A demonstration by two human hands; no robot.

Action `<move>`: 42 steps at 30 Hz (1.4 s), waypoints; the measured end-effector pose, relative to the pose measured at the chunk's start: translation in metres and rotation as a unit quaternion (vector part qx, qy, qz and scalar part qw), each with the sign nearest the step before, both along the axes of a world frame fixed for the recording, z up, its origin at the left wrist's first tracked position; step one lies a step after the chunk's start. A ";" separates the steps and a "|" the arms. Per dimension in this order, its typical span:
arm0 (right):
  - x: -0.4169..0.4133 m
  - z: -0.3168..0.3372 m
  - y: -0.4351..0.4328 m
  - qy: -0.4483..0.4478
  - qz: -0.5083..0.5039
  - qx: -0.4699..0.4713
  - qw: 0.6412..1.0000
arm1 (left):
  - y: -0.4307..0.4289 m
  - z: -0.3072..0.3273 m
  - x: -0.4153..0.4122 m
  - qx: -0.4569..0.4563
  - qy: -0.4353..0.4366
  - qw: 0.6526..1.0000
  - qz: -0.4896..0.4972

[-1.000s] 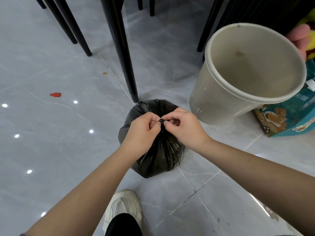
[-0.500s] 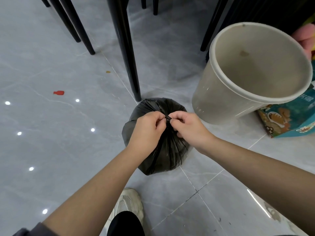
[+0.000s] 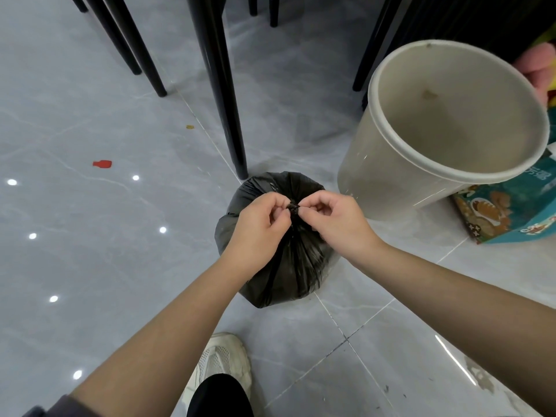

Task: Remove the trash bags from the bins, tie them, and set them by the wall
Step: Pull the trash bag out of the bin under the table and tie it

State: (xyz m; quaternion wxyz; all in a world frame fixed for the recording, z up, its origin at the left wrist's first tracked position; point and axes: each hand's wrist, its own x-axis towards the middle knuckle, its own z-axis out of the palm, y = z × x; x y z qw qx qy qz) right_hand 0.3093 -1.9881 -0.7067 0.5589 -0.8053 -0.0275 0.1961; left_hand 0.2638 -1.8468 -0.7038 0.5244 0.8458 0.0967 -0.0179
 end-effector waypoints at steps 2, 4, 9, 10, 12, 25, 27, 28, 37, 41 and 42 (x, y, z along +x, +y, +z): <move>0.001 -0.002 -0.003 -0.016 0.005 -0.014 1.000 | 0.001 -0.001 0.001 -0.033 0.028 0.999 -0.017; 0.000 -0.001 -0.005 -0.042 0.014 -0.031 0.999 | 0.001 -0.003 0.002 -0.071 0.061 0.995 -0.029; -0.008 0.000 -0.009 -0.203 0.045 -0.089 0.974 | 0.000 -0.007 0.009 -0.107 0.113 0.987 0.032; -0.008 -0.001 -0.010 -0.224 0.052 -0.100 0.968 | 0.000 -0.007 0.010 -0.112 0.120 0.986 0.039; -0.008 -0.002 -0.012 -0.248 0.061 -0.129 0.958 | 0.001 -0.007 0.011 -0.122 0.125 0.984 0.043; -0.004 -0.006 -0.007 -0.242 0.123 -0.178 0.946 | 0.004 -0.011 0.006 -0.049 0.104 0.993 -0.001; -0.002 -0.005 -0.008 -0.243 0.135 -0.182 0.943 | 0.003 -0.010 0.002 -0.010 0.075 0.996 -0.048; -0.002 -0.004 -0.008 -0.244 0.140 -0.184 0.942 | 0.002 -0.009 0.000 0.012 0.064 0.995 -0.070; -0.003 0.010 -0.007 -0.232 0.125 -0.141 0.954 | -0.001 -0.002 0.013 0.142 -0.025 0.985 -0.091; 0.002 0.017 -0.004 -0.203 0.117 -0.132 0.963 | 0.003 0.007 0.012 0.123 -0.011 0.988 -0.088; 0.002 0.022 -0.002 -0.203 0.117 -0.134 0.963 | 0.005 0.013 0.012 0.120 -0.006 0.989 -0.086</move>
